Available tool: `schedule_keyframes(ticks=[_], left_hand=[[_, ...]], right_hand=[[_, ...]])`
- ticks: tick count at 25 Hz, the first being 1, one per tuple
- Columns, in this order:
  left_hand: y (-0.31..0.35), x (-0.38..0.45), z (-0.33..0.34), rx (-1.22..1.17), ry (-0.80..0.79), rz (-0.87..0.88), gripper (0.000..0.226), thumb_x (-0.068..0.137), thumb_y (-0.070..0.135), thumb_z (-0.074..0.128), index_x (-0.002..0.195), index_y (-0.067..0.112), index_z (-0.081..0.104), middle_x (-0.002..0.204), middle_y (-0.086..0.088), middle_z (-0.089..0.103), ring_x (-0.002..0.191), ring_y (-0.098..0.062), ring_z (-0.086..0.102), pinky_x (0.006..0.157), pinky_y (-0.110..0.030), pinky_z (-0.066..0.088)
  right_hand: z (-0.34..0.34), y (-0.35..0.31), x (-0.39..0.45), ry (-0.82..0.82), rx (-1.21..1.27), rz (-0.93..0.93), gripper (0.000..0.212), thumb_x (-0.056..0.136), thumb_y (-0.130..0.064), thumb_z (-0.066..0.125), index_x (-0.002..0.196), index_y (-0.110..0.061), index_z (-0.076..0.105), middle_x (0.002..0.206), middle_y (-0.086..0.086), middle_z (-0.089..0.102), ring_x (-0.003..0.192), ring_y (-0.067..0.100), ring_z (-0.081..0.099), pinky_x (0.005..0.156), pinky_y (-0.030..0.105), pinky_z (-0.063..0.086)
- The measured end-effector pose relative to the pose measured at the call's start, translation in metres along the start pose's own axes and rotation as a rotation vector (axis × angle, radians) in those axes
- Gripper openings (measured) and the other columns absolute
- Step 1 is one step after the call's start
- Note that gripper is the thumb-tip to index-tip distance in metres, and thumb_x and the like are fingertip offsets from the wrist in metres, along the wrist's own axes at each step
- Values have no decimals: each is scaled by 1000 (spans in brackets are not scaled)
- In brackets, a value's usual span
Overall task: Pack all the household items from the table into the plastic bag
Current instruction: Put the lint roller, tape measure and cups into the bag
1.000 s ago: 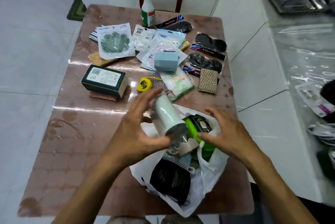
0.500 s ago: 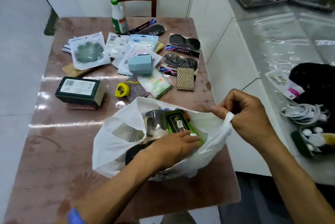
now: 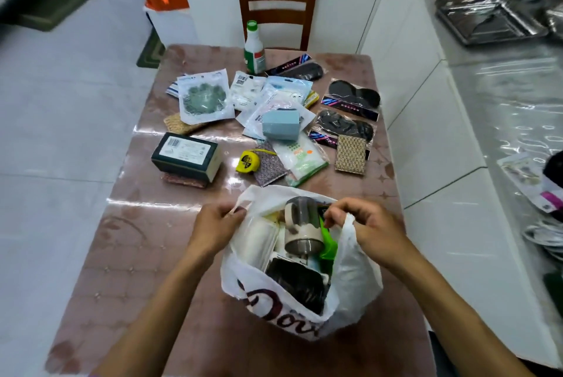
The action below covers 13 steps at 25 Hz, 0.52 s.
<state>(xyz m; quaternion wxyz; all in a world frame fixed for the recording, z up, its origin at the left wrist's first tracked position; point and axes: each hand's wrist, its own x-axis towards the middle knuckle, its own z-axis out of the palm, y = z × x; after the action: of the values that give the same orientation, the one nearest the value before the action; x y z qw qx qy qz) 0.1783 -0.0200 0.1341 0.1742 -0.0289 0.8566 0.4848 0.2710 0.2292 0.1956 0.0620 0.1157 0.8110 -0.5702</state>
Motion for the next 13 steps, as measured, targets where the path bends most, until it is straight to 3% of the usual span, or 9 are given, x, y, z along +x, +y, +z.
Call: schedule_keyframes(ticks=[1,2,4,6,8,9,11,13], left_hand=[[10,-3,-7,-198,21,24,6,88,16,67,85,16,71,52,13,56,52,-3,49,50,-21,37],[24,-6,-18,-365,44,53,11,91,10,61,82,10,68,47,10,52,43,0,42,44,-17,33],[47,-8,-39,-528,32,137,8,92,3,56,88,1,63,48,9,47,39,-1,32,39,-14,27],[51,-5,-46,-457,-2,196,10,93,2,56,87,2,64,46,12,46,39,0,32,39,-14,27],[51,-2,-42,-351,-21,176,9,92,1,58,87,3,65,46,15,53,41,3,41,42,-10,32],[49,-3,-39,-343,-40,157,7,91,1,60,87,3,65,49,15,57,43,5,45,43,-8,33],[43,-5,-38,-353,-81,146,3,90,7,65,89,7,67,58,14,63,48,5,50,47,-8,37],[36,-8,-38,-335,-83,144,7,90,14,66,90,9,70,62,11,65,52,3,53,50,-9,40]], right_hand=[[3,-6,-1,80,78,1,22,97,-13,56,81,-14,71,70,8,69,65,14,62,66,28,52],[1,-12,-1,182,162,-4,27,99,-14,52,79,-15,70,63,8,65,58,14,59,60,25,50],[-12,-18,0,244,190,-6,30,101,-15,48,79,-19,68,58,4,61,54,12,55,54,21,46],[-24,-20,6,-73,-89,45,29,98,-10,49,90,-31,68,73,-4,68,66,7,60,64,23,48],[-33,-30,15,-461,-446,160,45,90,-2,46,105,-41,64,102,-15,67,92,0,60,81,26,50],[-40,-41,21,-519,-499,164,52,88,3,43,109,-40,63,109,-19,64,98,-5,56,83,22,48],[-49,-69,38,-379,-376,27,55,84,10,42,105,-34,67,103,-23,66,93,-8,57,75,18,44],[-38,-90,77,-94,-307,-106,43,80,2,46,97,-28,71,91,-12,72,85,4,63,71,25,46]])
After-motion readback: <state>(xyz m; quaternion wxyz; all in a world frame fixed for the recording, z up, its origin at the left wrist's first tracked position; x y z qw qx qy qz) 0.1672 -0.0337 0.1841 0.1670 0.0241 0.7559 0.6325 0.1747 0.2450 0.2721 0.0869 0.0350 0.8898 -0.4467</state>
